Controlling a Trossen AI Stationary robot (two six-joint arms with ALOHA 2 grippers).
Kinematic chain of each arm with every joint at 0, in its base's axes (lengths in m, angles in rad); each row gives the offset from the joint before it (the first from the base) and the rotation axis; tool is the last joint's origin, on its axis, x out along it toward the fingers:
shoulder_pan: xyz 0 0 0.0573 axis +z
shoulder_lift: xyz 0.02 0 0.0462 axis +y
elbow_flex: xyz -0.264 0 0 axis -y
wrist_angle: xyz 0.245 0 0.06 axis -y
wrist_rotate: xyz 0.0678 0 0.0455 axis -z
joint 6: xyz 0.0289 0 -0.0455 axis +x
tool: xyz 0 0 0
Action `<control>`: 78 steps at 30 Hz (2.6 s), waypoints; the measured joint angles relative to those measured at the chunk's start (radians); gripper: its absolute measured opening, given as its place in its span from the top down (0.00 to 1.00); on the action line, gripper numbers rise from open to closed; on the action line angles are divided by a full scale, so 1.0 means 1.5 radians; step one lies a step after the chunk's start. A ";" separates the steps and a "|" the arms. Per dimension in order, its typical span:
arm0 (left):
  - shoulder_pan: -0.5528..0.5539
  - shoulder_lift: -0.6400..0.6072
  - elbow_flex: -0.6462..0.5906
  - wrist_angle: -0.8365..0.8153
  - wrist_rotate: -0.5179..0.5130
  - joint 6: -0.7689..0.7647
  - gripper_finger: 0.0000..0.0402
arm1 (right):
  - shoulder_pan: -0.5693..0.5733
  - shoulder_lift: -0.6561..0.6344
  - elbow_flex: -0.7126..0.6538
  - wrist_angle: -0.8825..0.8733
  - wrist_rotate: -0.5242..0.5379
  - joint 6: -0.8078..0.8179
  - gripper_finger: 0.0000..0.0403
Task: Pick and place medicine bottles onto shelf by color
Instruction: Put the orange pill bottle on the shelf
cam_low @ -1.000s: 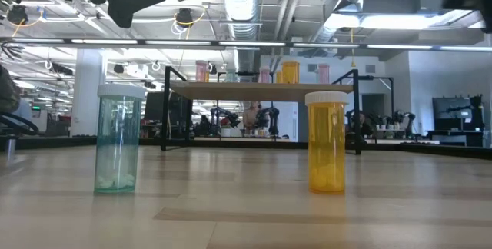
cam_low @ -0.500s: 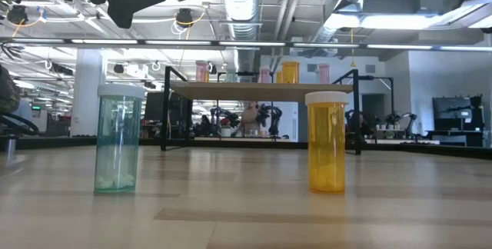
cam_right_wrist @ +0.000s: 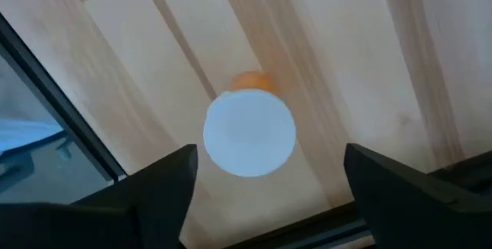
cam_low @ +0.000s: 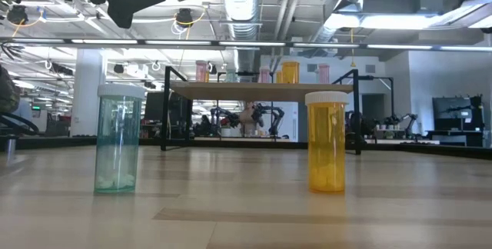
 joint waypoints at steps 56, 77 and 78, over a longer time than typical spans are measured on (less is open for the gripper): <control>0.000 0.000 0.000 -0.006 0.001 -0.011 0.44 | -0.277 -0.099 -0.017 0.103 0.019 -0.359 0.42; 0.000 0.000 0.000 -0.006 -0.001 -0.004 0.44 | -0.725 -0.003 0.365 0.089 0.017 -0.910 0.43; 0.000 0.000 0.000 -0.005 -0.001 -0.004 0.44 | -0.737 0.017 0.391 0.079 0.016 -0.924 0.43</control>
